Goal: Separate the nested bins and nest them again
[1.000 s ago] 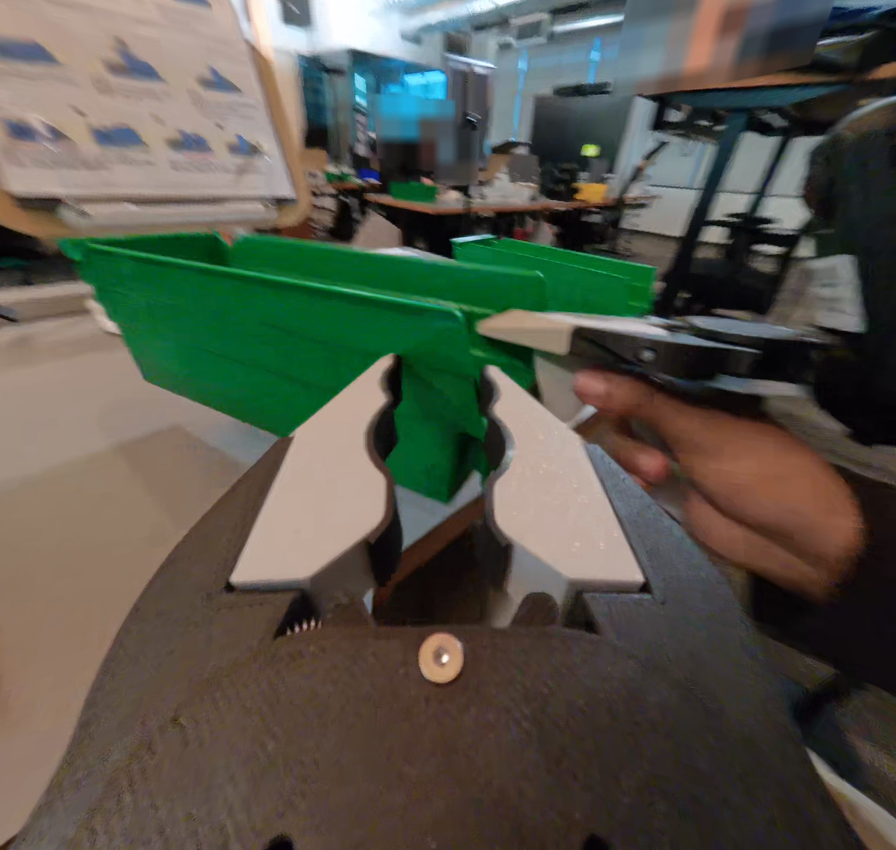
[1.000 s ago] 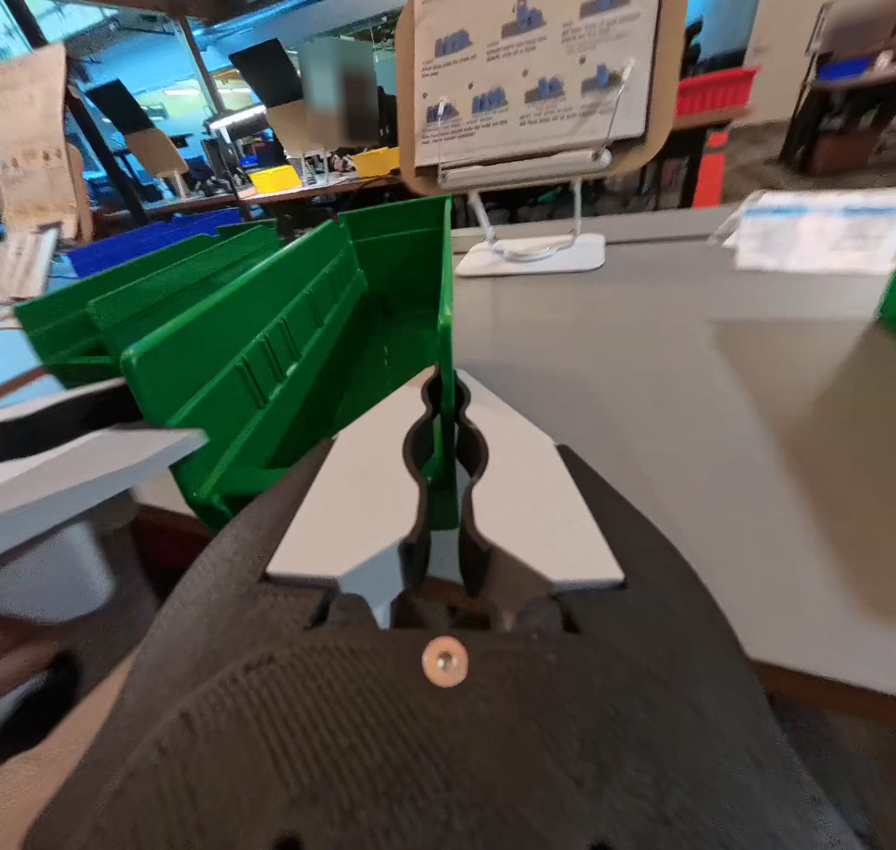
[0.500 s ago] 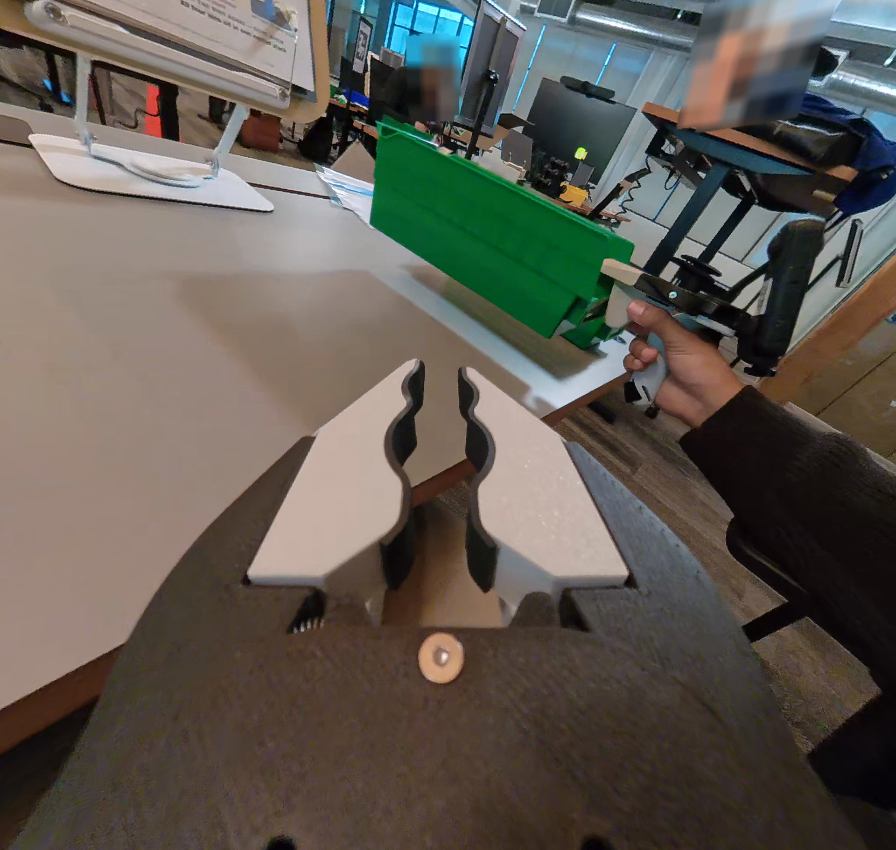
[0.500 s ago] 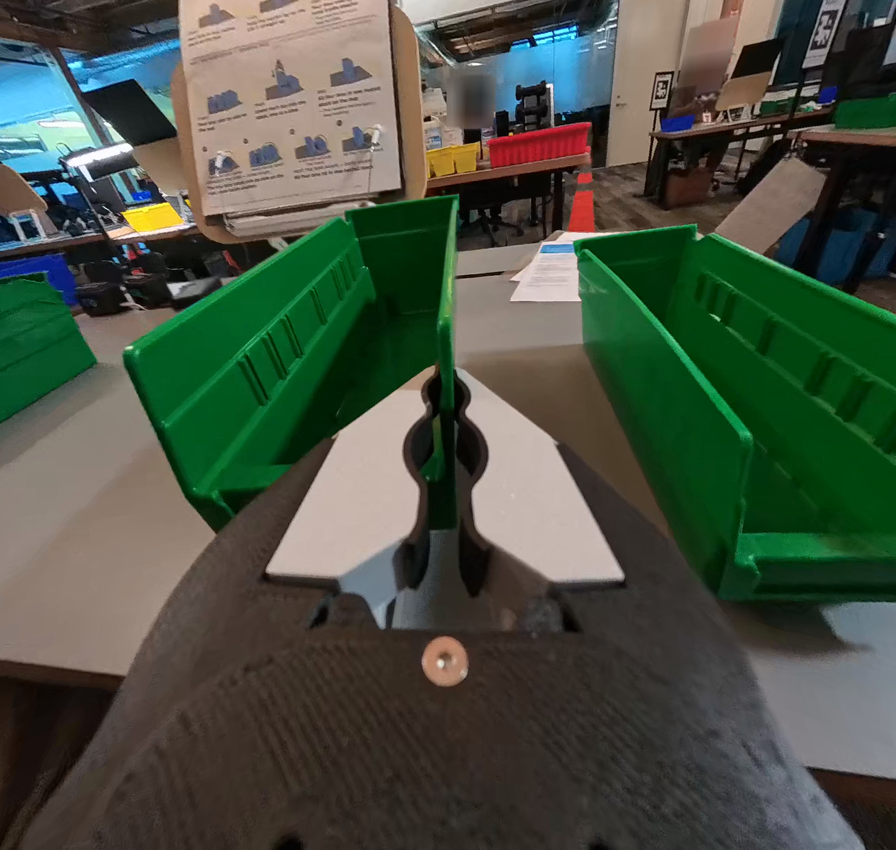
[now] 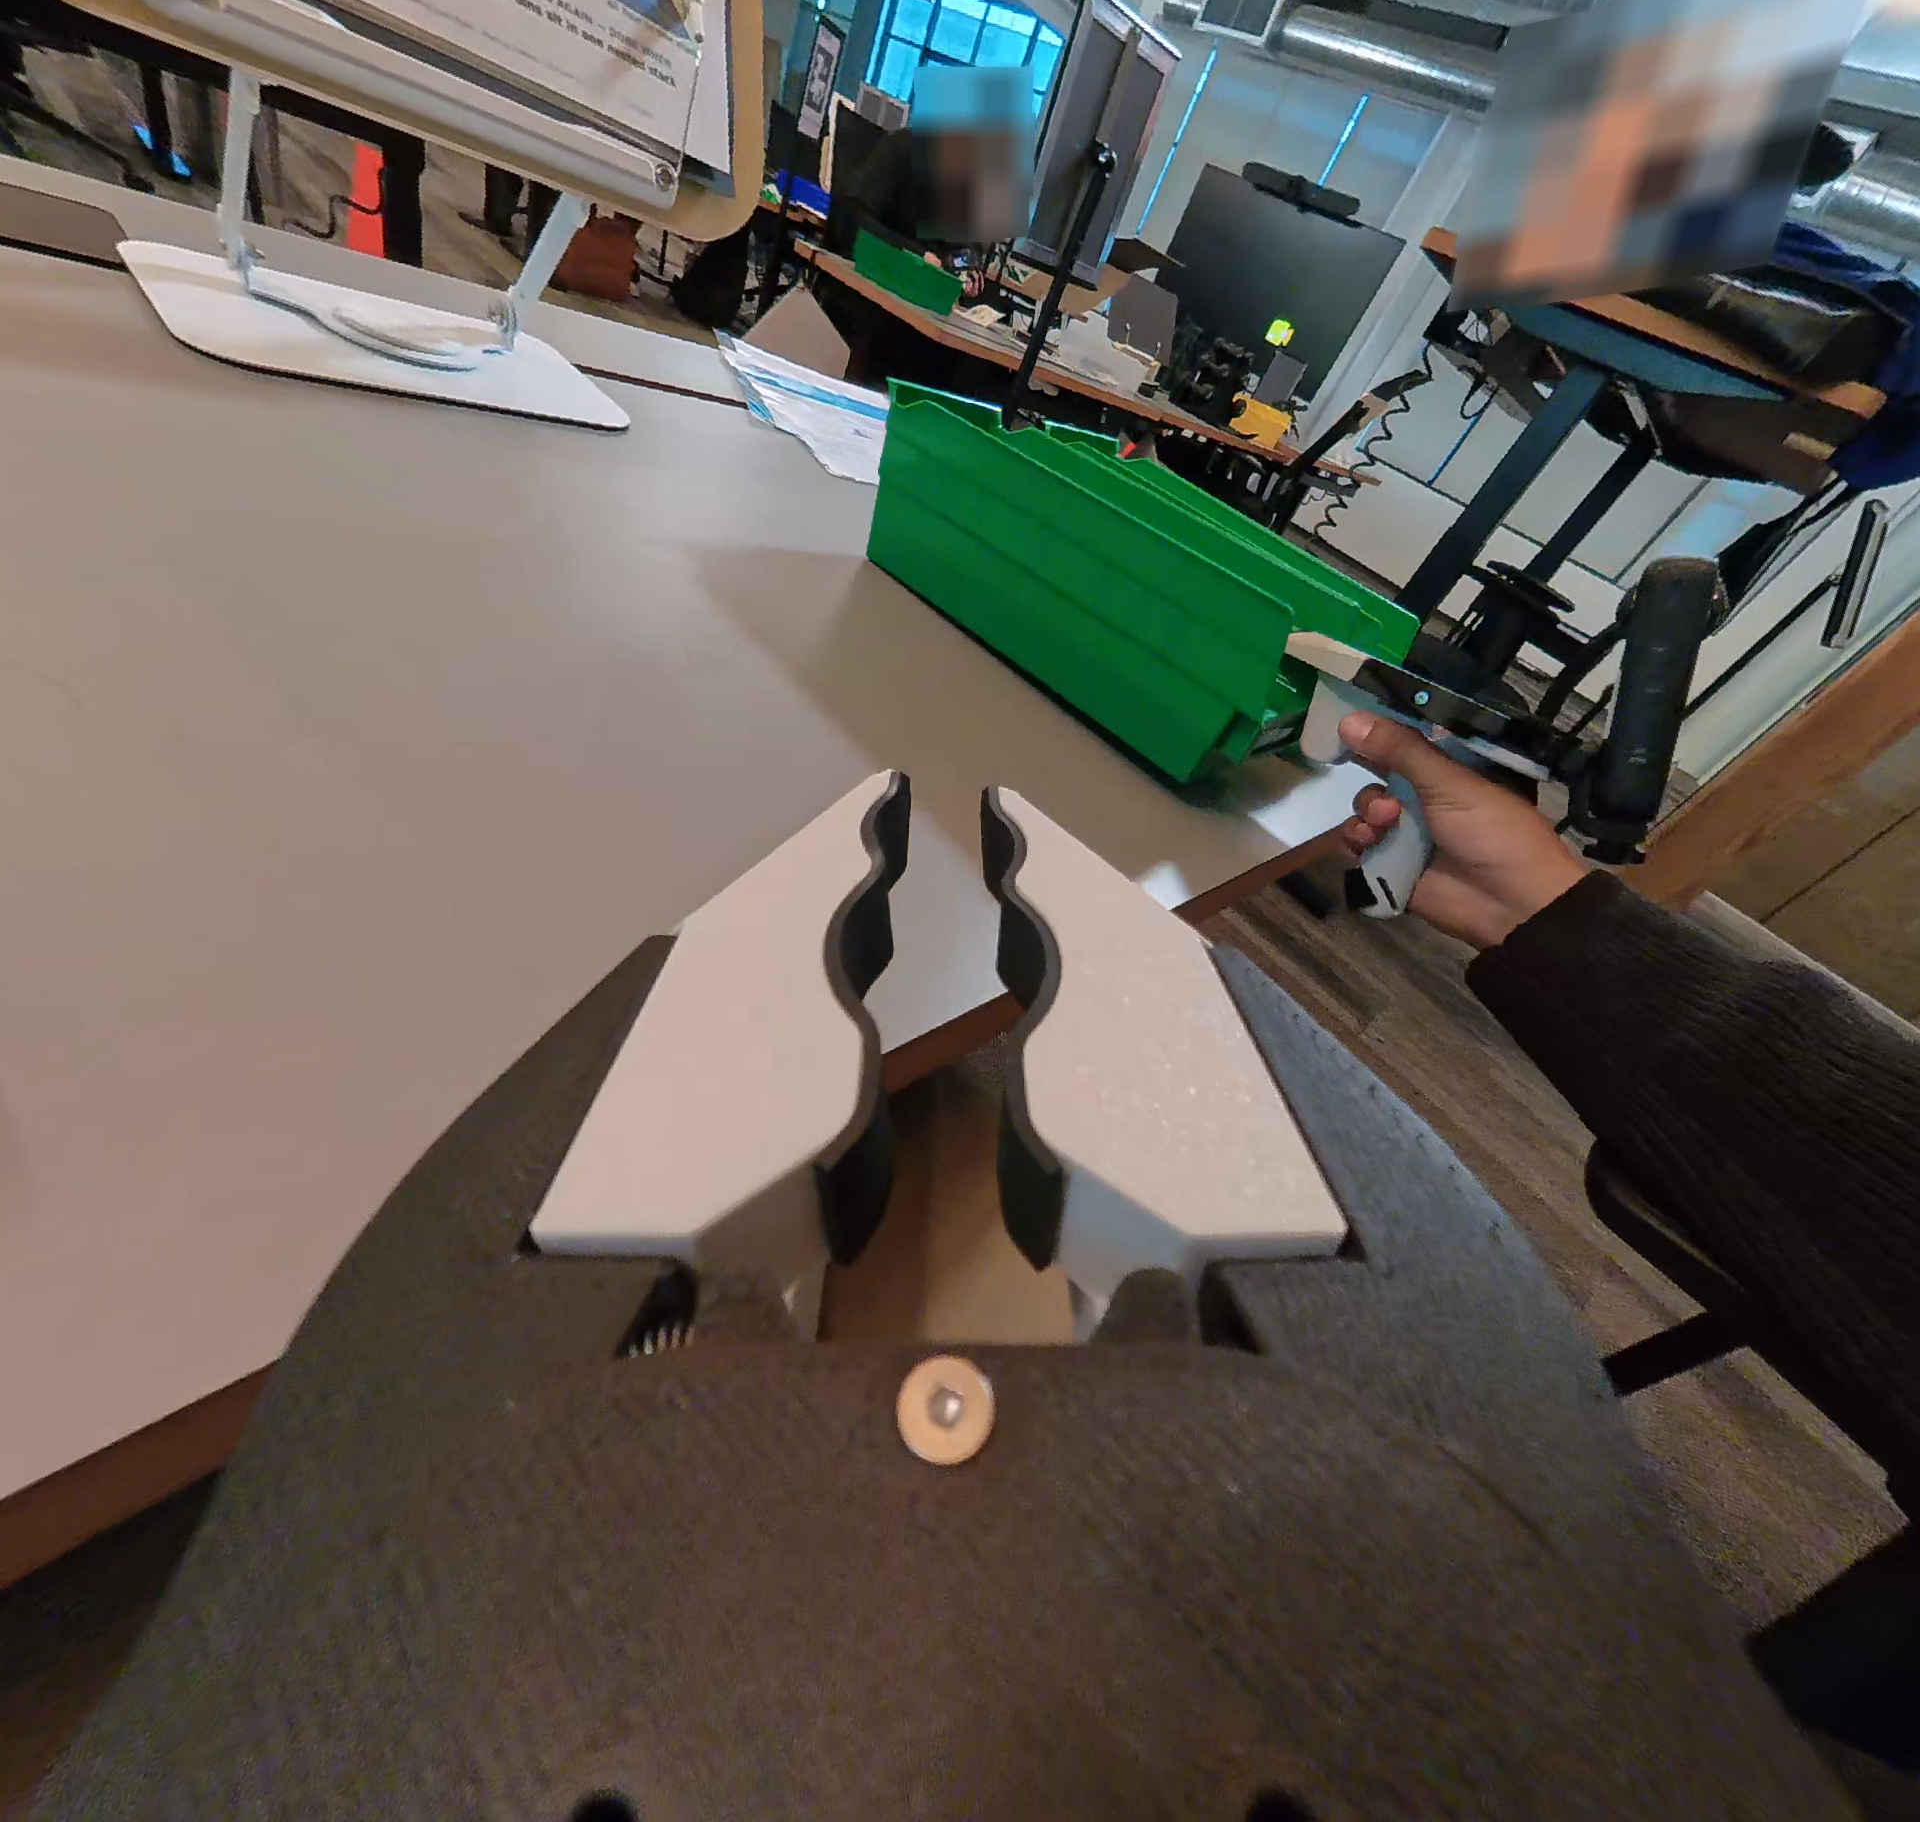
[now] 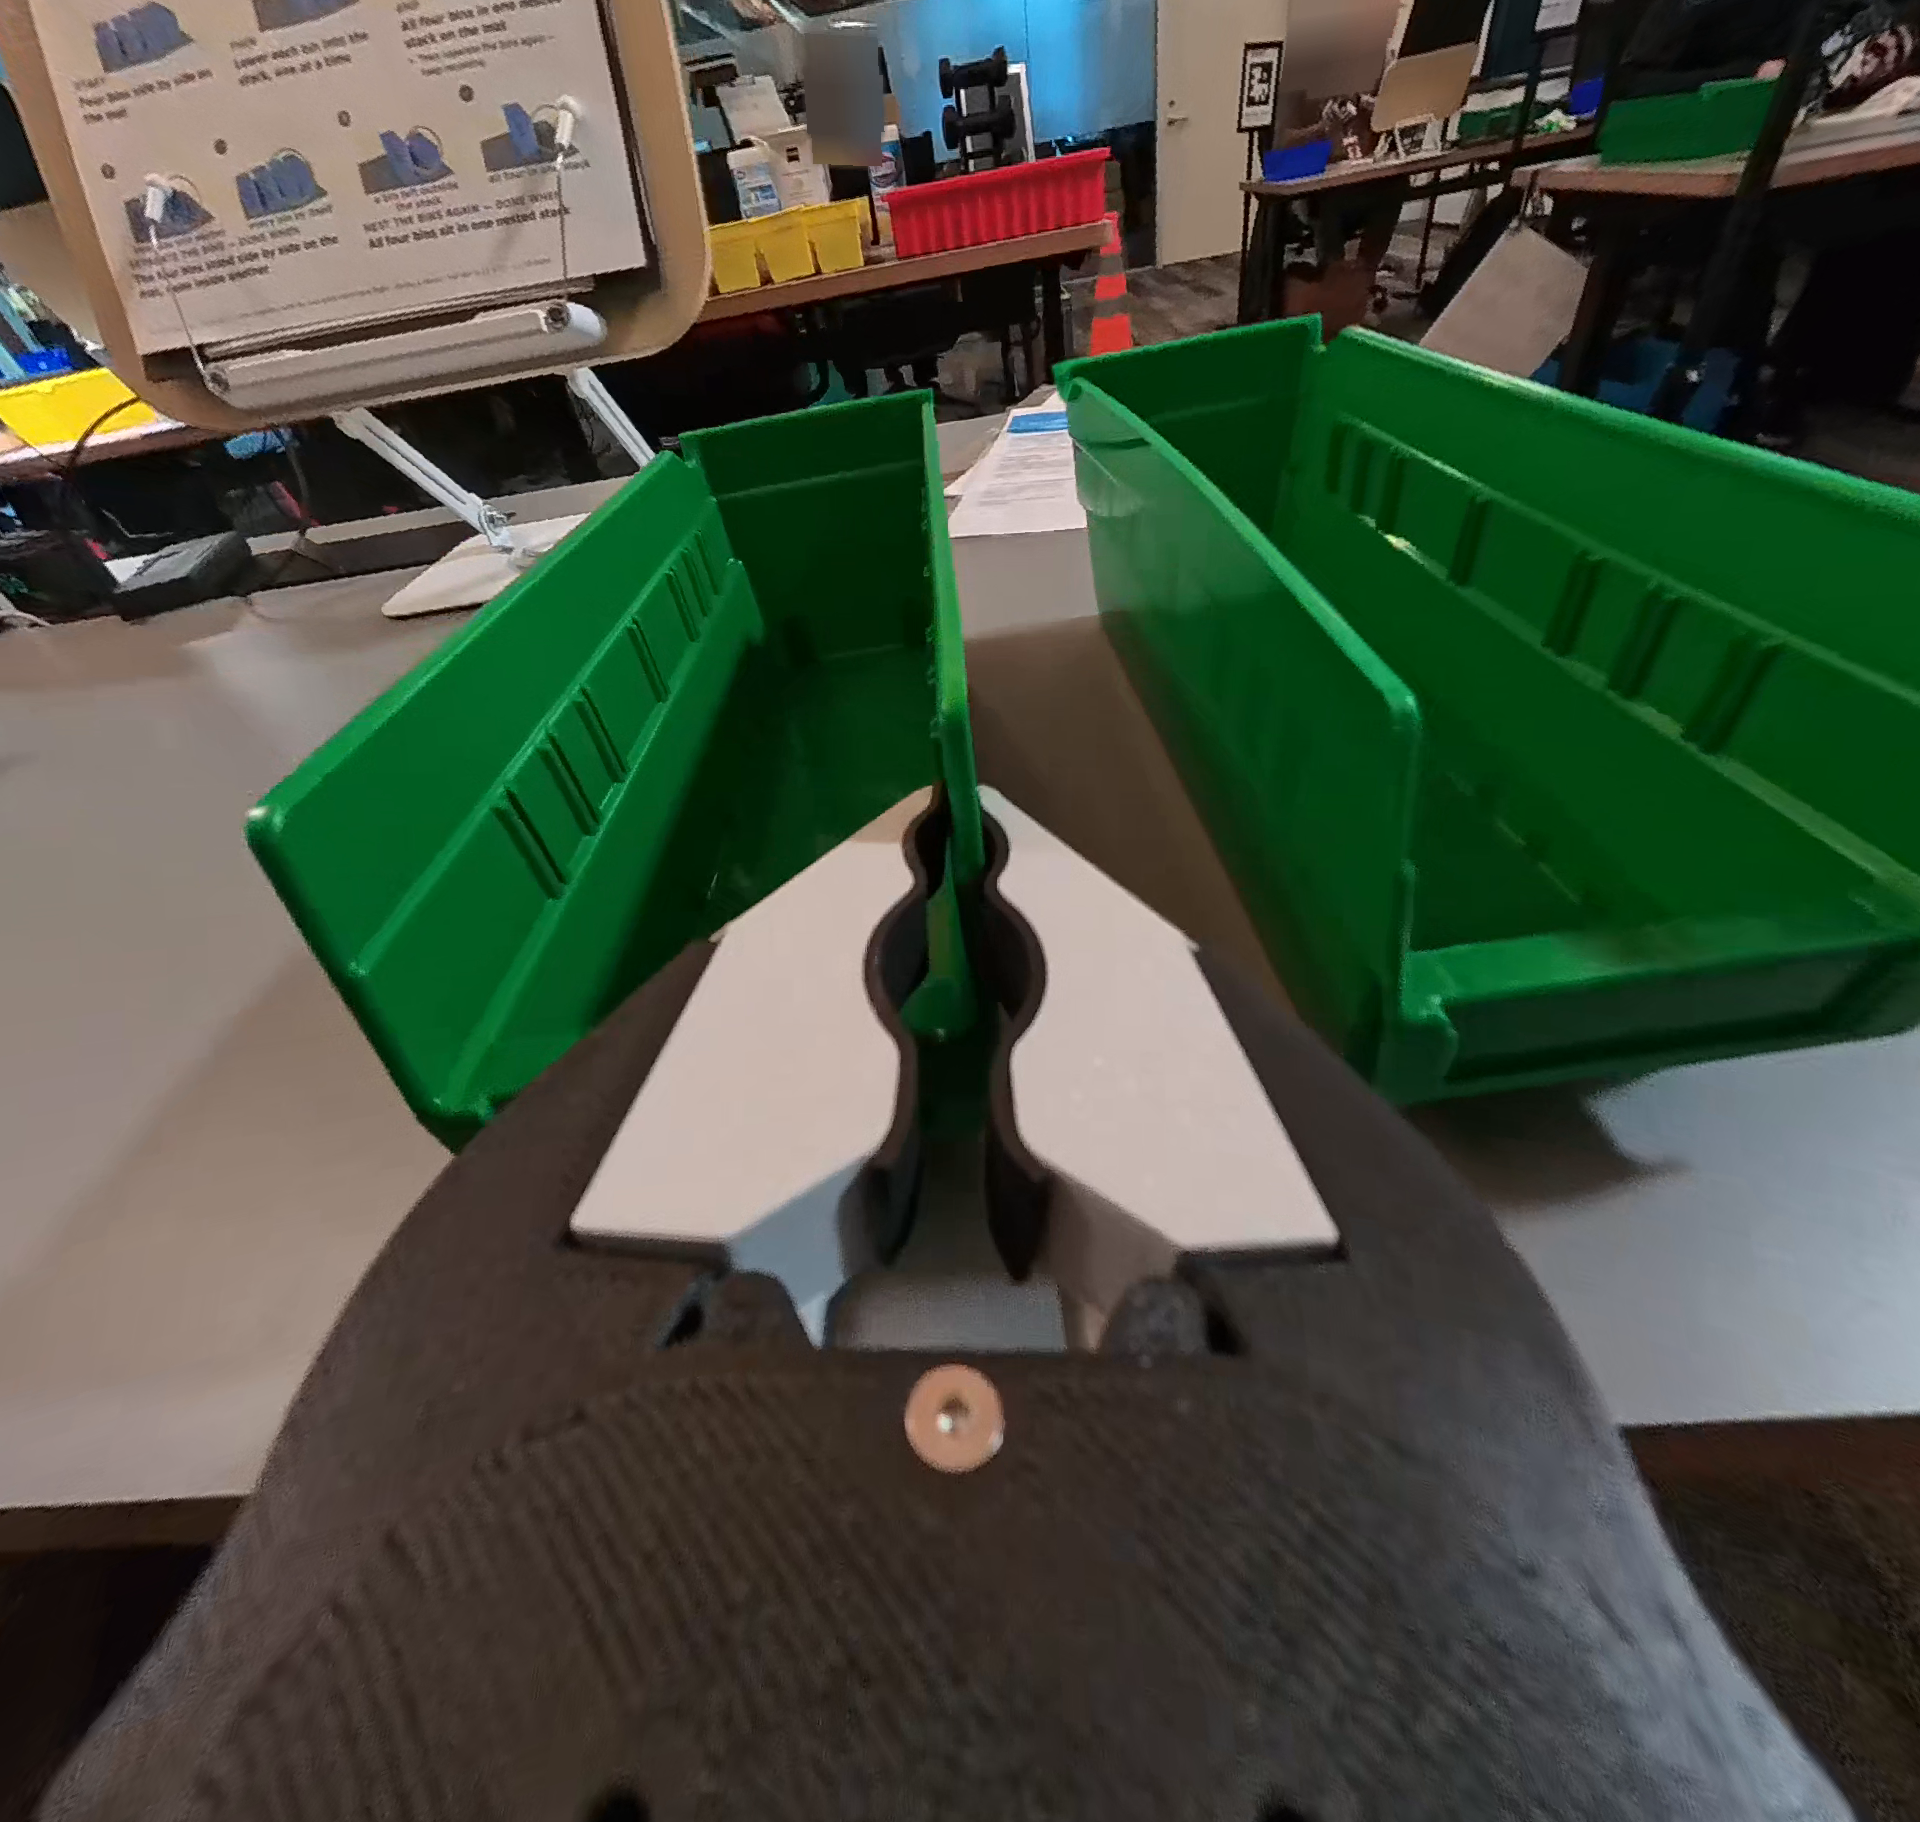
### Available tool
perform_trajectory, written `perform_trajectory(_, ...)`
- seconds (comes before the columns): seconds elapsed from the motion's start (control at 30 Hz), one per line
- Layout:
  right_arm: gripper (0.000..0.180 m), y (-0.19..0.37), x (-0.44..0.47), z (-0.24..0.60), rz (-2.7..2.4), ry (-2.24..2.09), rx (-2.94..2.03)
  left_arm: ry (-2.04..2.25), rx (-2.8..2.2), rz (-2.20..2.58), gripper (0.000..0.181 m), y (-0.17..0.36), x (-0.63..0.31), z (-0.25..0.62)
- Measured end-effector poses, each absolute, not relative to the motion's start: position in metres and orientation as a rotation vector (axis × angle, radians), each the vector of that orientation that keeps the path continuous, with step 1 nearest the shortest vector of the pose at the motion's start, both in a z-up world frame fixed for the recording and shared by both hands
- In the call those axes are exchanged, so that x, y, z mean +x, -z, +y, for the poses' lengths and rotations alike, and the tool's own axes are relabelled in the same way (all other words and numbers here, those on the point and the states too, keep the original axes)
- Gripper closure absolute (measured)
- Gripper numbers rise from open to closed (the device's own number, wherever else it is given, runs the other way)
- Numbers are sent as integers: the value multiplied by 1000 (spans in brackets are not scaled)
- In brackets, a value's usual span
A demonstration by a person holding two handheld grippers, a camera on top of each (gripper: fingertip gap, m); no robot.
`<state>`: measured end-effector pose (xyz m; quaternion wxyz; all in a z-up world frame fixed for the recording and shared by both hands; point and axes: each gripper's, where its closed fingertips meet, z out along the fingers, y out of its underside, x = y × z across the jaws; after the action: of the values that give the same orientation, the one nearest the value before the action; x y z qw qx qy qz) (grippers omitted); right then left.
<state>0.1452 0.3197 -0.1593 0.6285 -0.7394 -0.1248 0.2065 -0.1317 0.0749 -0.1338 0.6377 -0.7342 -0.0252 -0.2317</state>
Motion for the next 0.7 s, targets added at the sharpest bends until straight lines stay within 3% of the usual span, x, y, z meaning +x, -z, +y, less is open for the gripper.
perform_trajectory(0.03,178,161,147,319,-273,-487,-1703,526,-1676,-53,170,134,-131,75)
perform_trajectory(0.37,173,160,147,311,-315,-420,-1702,480,-1680,35,170,135,-119,79)
perform_trajectory(0.57,132,126,153,306,-196,-469,-1635,499,-1700,79,181,140,-114,80)
perform_trajectory(0.7,135,74,127,272,-209,-556,-1432,466,-1707,111,176,145,-115,83)
